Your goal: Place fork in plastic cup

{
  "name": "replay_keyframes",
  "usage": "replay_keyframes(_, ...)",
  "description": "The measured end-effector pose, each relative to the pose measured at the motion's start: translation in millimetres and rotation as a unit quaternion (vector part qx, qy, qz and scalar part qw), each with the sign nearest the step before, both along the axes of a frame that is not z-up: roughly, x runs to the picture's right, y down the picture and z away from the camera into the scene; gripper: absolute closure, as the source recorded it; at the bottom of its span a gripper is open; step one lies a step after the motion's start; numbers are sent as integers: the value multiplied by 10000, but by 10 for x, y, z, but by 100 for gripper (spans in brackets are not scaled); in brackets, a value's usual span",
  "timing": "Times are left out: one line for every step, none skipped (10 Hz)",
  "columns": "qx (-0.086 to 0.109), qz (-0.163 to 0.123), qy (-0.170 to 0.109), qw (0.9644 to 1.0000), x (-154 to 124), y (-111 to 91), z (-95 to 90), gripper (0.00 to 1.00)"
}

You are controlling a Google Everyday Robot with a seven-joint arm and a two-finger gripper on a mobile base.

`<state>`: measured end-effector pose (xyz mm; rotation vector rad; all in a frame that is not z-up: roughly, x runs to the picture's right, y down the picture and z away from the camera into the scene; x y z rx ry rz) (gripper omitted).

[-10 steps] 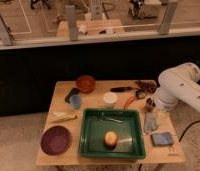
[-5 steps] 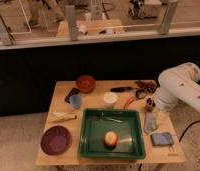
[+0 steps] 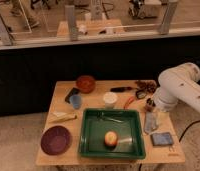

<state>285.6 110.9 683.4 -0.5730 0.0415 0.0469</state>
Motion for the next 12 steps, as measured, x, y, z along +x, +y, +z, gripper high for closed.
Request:
replay_keyframes(0, 0, 1, 10000, 1, 0, 0, 20)
replay_keyframes(0, 2, -1, 10000, 2, 1, -1, 20)
replay_keyframes(-27, 31, -117, 9999, -16, 25, 14, 20)
replay_keyframes(-93, 84, -370, 9992, -65, 96, 54, 20)
replay_keyframes(-152, 148, -674, 9975, -167, 196, 98, 20)
replay_keyframes(-197, 226, -943, 9951, -290, 279, 135, 20)
replay_keyframes(-242, 325, -1217, 9917, -435, 379, 182, 20)
replay_keyframes(-277, 389, -1497, 9876, -602, 476, 227, 20)
replay_keyframes(-291, 407, -1779, 9828, -796, 554, 261, 20)
replay_keyframes(-317, 404, -1944, 9796, -914, 596, 278, 20)
replay_keyframes(-366, 371, -2127, 9757, -1071, 631, 312, 20)
replay_keyframes(-433, 250, -2248, 9731, -1264, 665, 359, 20)
